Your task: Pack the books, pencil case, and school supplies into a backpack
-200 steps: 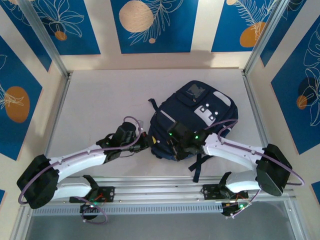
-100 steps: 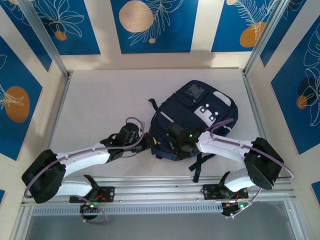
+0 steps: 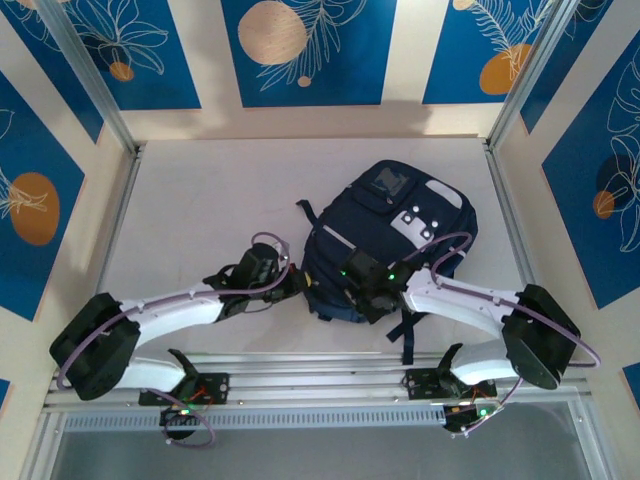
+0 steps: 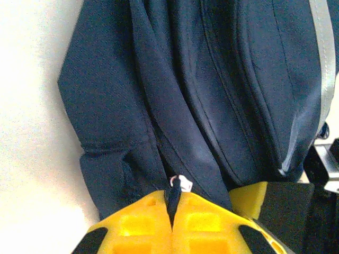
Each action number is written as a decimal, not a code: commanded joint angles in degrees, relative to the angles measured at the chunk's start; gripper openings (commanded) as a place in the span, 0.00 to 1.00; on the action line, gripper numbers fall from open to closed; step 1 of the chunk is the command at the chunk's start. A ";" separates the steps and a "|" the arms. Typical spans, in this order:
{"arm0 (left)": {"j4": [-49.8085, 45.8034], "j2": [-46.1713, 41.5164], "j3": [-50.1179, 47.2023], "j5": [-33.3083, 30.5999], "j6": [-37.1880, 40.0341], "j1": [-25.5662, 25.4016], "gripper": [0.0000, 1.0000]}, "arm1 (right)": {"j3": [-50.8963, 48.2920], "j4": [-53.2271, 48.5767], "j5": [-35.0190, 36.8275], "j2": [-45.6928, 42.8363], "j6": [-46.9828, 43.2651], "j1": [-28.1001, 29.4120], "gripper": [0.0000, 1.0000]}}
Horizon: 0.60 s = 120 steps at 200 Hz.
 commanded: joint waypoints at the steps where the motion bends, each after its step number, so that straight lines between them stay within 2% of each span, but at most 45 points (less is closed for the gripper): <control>1: 1.29 0.72 0.76 -3.72 0.29 2.64 0.00 | -3.20 -3.80 3.57 -2.45 -4.99 -0.01 0.00; 39: 2.07 1.59 2.30 -4.26 1.21 5.46 0.00 | -6.81 -0.96 1.68 -6.39 -11.30 -1.07 0.00; 71: 2.91 3.62 2.97 -3.17 1.39 7.78 0.00 | -9.20 -2.42 0.38 -11.57 -17.33 -3.25 0.00; 120: 5.04 8.98 5.75 -1.04 1.72 10.56 0.00 | -15.12 -3.11 -7.08 -23.39 -28.65 -10.88 0.00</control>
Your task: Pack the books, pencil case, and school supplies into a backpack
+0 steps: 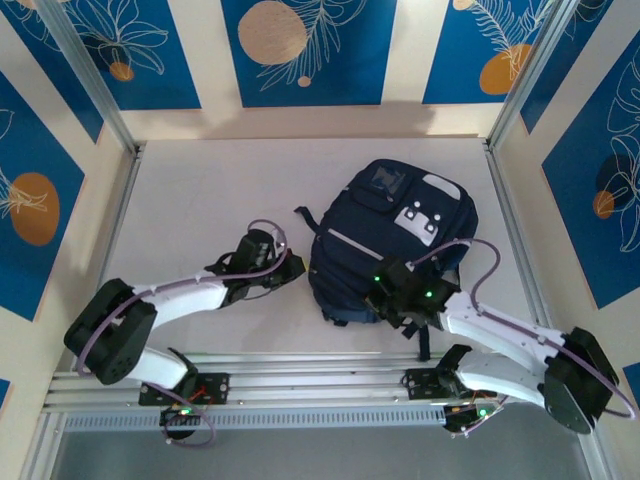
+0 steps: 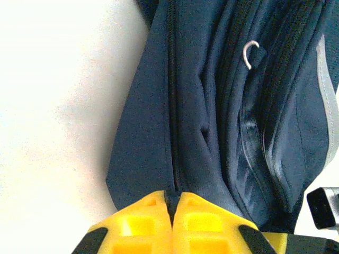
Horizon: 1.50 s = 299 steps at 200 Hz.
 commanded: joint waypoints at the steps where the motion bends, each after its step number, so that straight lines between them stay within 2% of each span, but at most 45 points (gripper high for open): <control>1: 1.21 2.62 2.36 -5.23 1.40 4.06 0.00 | -2.99 -7.25 -3.05 -5.43 -10.83 -3.91 0.00; 36: 2.68 8.86 7.28 -3.51 2.07 4.60 0.00 | -4.81 -10.07 -9.66 -12.41 -19.64 -10.33 0.00; 82: 4.88 16.72 12.92 -1.68 1.57 6.25 0.00 | -5.25 -14.79 -15.72 -19.71 -25.42 -19.49 0.00; 111: 5.21 23.55 19.78 0.25 1.85 7.12 0.00 | -5.34 -14.72 -19.34 -19.80 -27.93 -23.37 0.00; 144: 3.86 33.16 31.10 3.53 2.49 8.91 0.00 | -5.86 -12.83 -22.74 -18.77 -29.59 -25.01 0.00; 165: 5.54 35.18 35.02 4.48 2.83 10.71 0.00 | -6.25 -9.98 -24.92 -16.84 -29.39 -25.33 0.00; 178: 3.23 34.62 37.54 5.28 4.53 11.40 0.00 | -6.25 -7.26 -26.19 -14.86 -29.22 -25.36 0.00; 201: -4.73 29.63 39.67 5.15 9.49 12.31 0.38 | -5.28 0.98 -29.57 -8.13 -28.48 -24.65 0.00; 221: -13.47 21.28 38.52 0.38 14.87 13.28 0.56 | -0.57 7.56 -27.12 0.97 -27.72 -19.12 0.00; 240: -19.26 12.20 35.45 -4.97 18.14 15.17 0.69 | 7.76 12.47 -24.15 12.00 -26.98 -11.61 0.00; 244: -19.86 10.26 34.69 -5.78 18.74 15.66 0.74 | 9.80 13.41 -23.89 14.64 -26.79 -10.00 0.00; 254: -21.77 5.49 33.41 -7.49 20.45 16.68 0.99 | 15.19 15.19 -22.92 20.68 -26.06 -6.13 0.00; 264: -24.81 1.45 33.35 -8.95 22.98 17.35 1.00 | 20.54 16.94 -22.42 26.73 -25.27 -2.78 0.00; 271: -27.46 -0.83 33.83 -10.50 24.39 17.65 1.00 | 24.55 18.02 -22.74 31.30 -24.97 -0.92 0.11; 280: -30.14 -3.56 34.43 -11.56 26.30 17.92 1.00 | 30.01 17.91 -22.64 36.54 -24.79 0.96 0.44; 284: -30.94 -4.61 34.62 -11.66 27.37 18.06 1.00 | 32.27 17.65 -22.60 38.67 -24.79 1.60 0.55; 299: -34.38 -7.71 35.37 -12.63 31.26 18.21 1.00 | 38.06 17.35 -22.97 43.45 -25.21 2.91 0.80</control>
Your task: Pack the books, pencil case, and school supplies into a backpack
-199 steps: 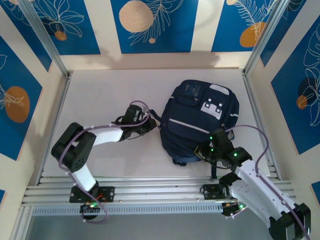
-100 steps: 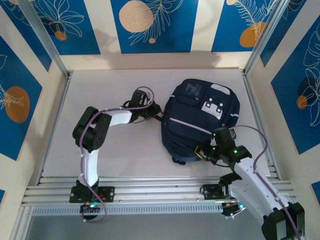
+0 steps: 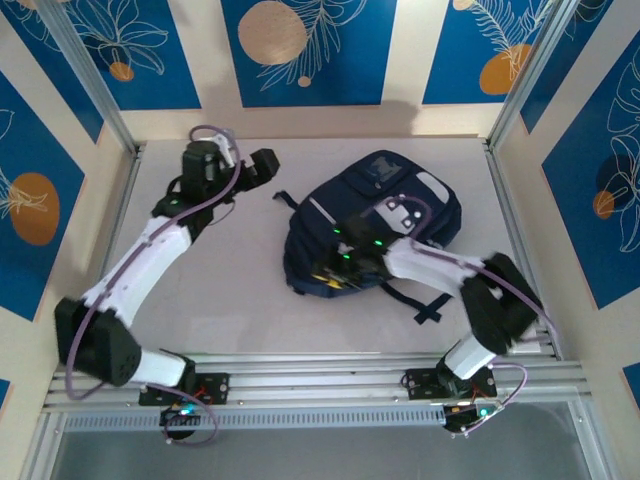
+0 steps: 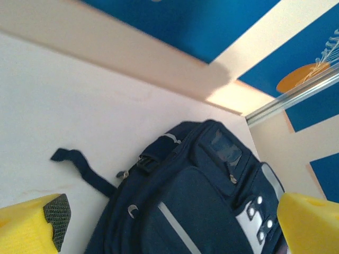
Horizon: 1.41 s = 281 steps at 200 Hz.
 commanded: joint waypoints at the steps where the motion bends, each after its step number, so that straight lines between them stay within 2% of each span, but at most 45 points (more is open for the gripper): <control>1: -11.23 -2.79 0.64 -4.47 8.99 0.53 1.00 | 9.15 7.30 -3.39 5.90 -2.42 3.43 0.81; 5: -11.79 -3.57 0.57 -4.29 10.14 0.54 1.00 | 9.79 7.64 -3.77 6.22 -2.84 3.42 0.89; 8: -11.94 -4.06 0.35 -3.97 11.03 0.54 1.00 | 9.81 8.46 -4.49 6.28 -3.30 3.42 0.98; 10: -11.98 -4.45 0.12 -3.82 11.60 0.61 1.00 | 9.79 8.89 -4.91 6.23 -3.64 3.38 1.00; 38: -13.99 -8.78 -3.85 -5.53 13.97 1.21 1.00 | 4.38 9.73 -6.18 0.07 -7.87 1.23 1.00; 74: -11.94 -15.25 -12.52 -15.84 17.21 1.44 1.00 | -1.36 3.22 -2.77 -13.45 -18.81 -1.33 1.00; 85: -8.97 -17.93 -16.53 -17.91 19.44 1.79 1.00 | -1.77 0.40 1.79 -18.52 -22.24 -1.84 1.00; 106: 0.70 -22.24 -26.76 -20.35 31.08 2.26 1.00 | -2.46 -4.49 18.18 -28.51 -26.06 -4.31 0.99; 119: 6.56 -24.32 -33.83 -24.73 36.97 2.65 1.00 | -5.61 -0.20 20.30 -34.14 -32.91 -8.30 1.00; 136: 15.31 -26.79 -43.32 -24.36 43.31 4.46 1.00 | -13.14 9.09 20.92 -39.96 -48.05 -12.47 1.00; 151: 23.57 -28.28 -50.89 -20.16 42.70 8.01 1.00 | -20.78 17.05 24.40 -43.69 -59.39 -14.68 1.00; 166: 26.94 -24.71 -52.99 -18.20 36.89 12.21 1.00 | -27.76 23.54 29.22 -45.85 -60.98 -19.04 0.99; 194: 30.98 -11.97 -50.82 -13.95 34.94 13.99 1.00 | -38.59 32.80 25.11 -44.35 -55.47 -31.15 1.00; 205: 38.52 -8.37 -51.01 -10.70 36.37 13.99 1.00 | -41.91 37.41 23.84 -41.65 -53.80 -35.10 1.00; 223: 48.56 -2.71 -50.91 -12.81 34.54 13.99 1.00 | -47.35 50.98 20.77 -35.73 -52.06 -39.91 1.00; 230: 44.71 -1.38 -48.34 -12.04 36.25 13.91 1.00 | -47.48 53.37 17.73 -34.31 -53.07 -41.29 1.00; 243: 47.32 2.06 -46.89 -7.68 41.96 13.73 1.00 | -48.19 61.68 13.71 -29.82 -54.20 -42.41 1.00; 250: 53.51 4.03 -48.83 -8.28 42.60 13.77 1.00 | -48.48 65.86 12.86 -27.36 -54.02 -43.13 1.00; 264: 72.12 10.63 -55.05 -15.70 39.42 14.01 1.00 | -47.25 70.46 9.89 -22.25 -54.16 -44.74 1.00; 269: 76.94 12.81 -55.94 -15.15 39.63 14.17 1.00 | -46.57 72.00 9.22 -19.77 -54.22 -45.05 0.99; 275: 72.52 11.71 -54.64 -12.14 40.30 14.25 1.00 | -46.31 75.02 9.23 -16.32 -54.14 -45.32 0.99; 281: 62.34 9.49 -51.48 -7.81 42.24 14.18 1.00 | -46.66 78.99 9.07 -12.56 -53.69 -45.55 1.00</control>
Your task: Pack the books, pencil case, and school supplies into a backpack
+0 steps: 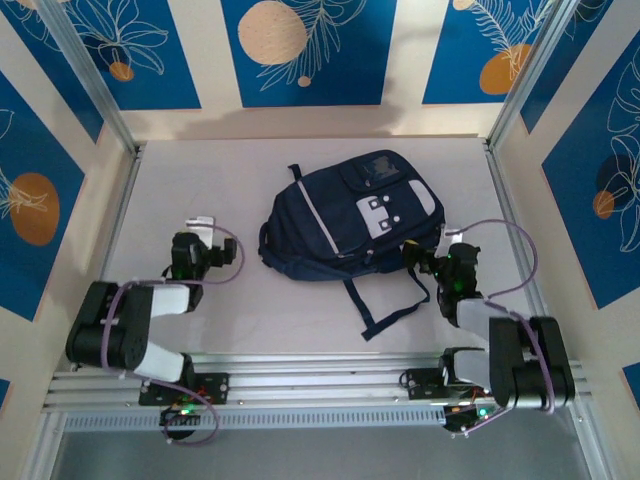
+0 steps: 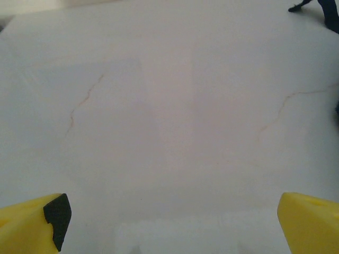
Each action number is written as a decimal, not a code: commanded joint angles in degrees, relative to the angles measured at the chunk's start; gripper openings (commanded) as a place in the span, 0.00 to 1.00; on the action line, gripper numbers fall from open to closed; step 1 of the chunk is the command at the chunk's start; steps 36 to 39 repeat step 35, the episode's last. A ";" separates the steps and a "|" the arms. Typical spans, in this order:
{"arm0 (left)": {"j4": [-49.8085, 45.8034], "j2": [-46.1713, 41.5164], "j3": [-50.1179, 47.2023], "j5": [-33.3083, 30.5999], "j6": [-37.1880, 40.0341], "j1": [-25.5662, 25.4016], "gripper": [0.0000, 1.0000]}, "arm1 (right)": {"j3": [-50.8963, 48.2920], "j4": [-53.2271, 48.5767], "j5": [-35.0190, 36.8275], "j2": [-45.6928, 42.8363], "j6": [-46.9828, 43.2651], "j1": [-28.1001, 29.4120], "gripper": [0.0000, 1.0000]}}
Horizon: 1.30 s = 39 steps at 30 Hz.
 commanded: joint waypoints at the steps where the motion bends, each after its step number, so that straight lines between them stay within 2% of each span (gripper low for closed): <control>1: 2.87 0.30 1.22 5.81 3.55 0.47 1.00 | 1.08 19.95 -4.19 10.01 -0.69 -1.39 1.00; 2: 2.78 1.63 2.64 7.11 4.11 0.68 1.00 | 0.83 24.88 -4.21 14.30 -0.60 -1.42 0.99; 3: 3.31 1.70 2.34 5.65 2.43 1.60 1.00 | 1.45 28.60 -4.95 16.85 -0.23 -1.34 0.99; 5: -1.35 2.11 4.88 3.78 0.75 2.04 1.00 | 8.40 8.36 -5.56 12.54 -1.68 -1.12 0.99; 6: -0.90 1.93 4.58 4.29 0.53 2.29 1.00 | 10.69 8.39 -4.38 15.25 -1.30 -0.61 0.99; 8: -1.63 1.96 4.93 4.31 0.57 2.30 1.00 | 11.47 4.92 -2.02 14.27 -2.47 0.74 0.99; 12: -1.13 1.77 4.53 4.31 0.65 2.31 1.00 | 11.20 6.17 -0.37 14.45 -3.28 1.69 0.99; 39: -0.68 1.59 4.29 4.48 0.75 2.31 1.00 | 11.28 5.83 -0.96 14.37 -3.19 1.48 0.99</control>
